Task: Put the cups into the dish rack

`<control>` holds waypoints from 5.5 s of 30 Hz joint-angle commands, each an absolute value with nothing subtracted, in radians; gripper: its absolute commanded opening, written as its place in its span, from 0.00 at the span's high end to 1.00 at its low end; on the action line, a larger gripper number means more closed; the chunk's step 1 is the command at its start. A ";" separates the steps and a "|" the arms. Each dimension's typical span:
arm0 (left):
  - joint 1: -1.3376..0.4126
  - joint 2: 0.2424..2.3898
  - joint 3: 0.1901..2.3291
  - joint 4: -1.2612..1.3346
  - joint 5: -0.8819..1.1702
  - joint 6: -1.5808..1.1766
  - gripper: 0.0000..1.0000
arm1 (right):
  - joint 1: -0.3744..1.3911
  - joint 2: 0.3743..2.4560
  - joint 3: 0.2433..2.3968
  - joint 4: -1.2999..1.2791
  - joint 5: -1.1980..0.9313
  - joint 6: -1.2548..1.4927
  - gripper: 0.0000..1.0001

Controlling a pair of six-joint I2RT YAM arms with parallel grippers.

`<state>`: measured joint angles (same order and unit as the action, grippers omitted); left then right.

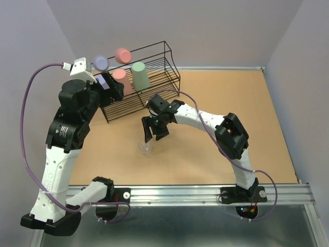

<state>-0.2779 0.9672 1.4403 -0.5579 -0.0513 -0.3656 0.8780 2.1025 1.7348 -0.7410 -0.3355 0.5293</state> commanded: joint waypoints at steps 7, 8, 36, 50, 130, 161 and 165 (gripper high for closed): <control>-0.278 0.965 1.433 -0.833 0.112 -0.373 0.02 | 0.792 1.844 1.723 -0.726 -0.228 0.569 0.22; -0.278 0.963 1.404 -0.844 0.148 -0.374 0.02 | 0.758 1.812 1.679 -0.724 -0.238 0.574 0.21; -0.437 1.083 0.747 -0.551 0.025 -0.598 0.22 | 0.380 1.178 0.927 -0.635 -0.408 0.643 0.14; -0.445 1.195 0.712 -0.426 0.037 -0.580 0.50 | 0.380 1.236 0.959 -0.634 -0.414 0.640 0.14; -0.534 1.071 0.873 0.506 0.094 -0.649 1.00 | 0.584 1.520 1.089 0.747 -0.402 1.865 0.27; -0.552 0.835 0.907 0.123 -0.135 -0.508 0.01 | 0.370 1.808 1.609 0.324 -0.522 1.375 1.00; -0.551 0.761 0.911 0.065 -0.161 -0.503 0.01 | 0.368 1.934 1.920 0.020 -0.450 1.119 1.00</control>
<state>-0.5488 0.8150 0.9028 0.1089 -0.1101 -0.5377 0.3576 1.8874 1.7145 0.2955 -0.4667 1.4078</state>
